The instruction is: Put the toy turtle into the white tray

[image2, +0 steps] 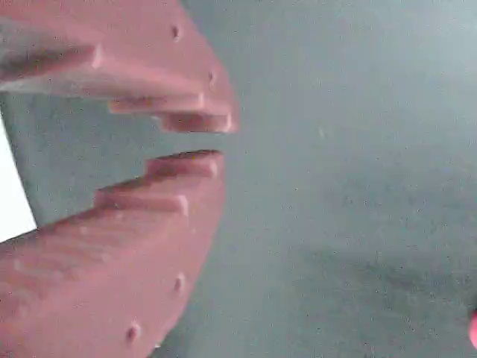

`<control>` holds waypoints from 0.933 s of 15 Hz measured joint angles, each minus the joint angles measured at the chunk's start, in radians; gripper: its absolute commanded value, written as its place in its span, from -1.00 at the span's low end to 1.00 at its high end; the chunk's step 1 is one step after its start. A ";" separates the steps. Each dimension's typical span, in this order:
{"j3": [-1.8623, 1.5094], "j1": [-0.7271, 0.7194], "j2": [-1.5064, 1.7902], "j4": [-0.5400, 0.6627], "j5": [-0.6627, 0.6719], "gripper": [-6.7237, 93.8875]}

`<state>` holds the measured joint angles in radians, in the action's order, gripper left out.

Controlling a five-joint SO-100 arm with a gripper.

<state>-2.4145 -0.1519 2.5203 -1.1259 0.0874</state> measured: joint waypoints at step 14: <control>1.189 -0.121 -1.169 -0.316 0.382 -0.87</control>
<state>-1.2257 -0.2730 1.3514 -1.4419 0.4694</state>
